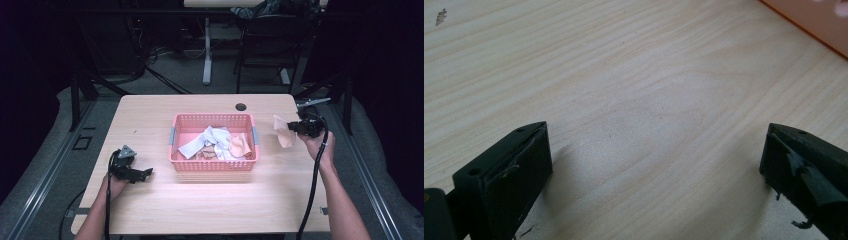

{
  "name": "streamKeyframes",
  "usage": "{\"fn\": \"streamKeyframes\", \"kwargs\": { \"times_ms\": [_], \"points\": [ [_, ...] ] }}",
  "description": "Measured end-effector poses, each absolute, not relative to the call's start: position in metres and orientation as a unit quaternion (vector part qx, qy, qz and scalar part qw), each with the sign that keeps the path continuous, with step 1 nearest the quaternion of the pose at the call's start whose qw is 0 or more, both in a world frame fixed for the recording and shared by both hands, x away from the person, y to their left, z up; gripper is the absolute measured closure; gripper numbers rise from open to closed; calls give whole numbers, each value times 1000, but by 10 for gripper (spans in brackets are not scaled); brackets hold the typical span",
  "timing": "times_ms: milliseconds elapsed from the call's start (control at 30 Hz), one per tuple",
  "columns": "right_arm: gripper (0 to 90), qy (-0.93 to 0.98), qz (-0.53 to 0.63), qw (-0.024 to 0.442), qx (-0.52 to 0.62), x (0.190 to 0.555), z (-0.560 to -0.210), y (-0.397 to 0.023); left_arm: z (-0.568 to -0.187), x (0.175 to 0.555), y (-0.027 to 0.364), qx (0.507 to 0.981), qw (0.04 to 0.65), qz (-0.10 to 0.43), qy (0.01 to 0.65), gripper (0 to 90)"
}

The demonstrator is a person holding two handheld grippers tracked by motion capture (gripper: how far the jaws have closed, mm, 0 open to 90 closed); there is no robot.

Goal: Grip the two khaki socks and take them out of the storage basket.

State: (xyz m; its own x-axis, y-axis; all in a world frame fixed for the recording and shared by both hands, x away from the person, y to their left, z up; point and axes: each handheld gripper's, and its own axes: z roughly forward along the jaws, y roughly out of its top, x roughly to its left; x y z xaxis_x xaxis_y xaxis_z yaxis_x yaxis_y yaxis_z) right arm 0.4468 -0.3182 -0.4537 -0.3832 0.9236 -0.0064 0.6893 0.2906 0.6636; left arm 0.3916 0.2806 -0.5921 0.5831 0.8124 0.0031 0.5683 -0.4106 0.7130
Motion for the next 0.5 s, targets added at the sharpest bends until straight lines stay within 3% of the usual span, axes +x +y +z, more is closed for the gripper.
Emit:
{"fn": "streamKeyframes", "kwargs": {
  "times_ms": [333,500],
  "points": [
    [850,794,253,171,526,455,-485,-314,-592,392,281,821,343,177,420,2],
    [794,800,224,141,539,461,-501,-309,-592,392,281,821,343,177,420,2]
  ]
}}
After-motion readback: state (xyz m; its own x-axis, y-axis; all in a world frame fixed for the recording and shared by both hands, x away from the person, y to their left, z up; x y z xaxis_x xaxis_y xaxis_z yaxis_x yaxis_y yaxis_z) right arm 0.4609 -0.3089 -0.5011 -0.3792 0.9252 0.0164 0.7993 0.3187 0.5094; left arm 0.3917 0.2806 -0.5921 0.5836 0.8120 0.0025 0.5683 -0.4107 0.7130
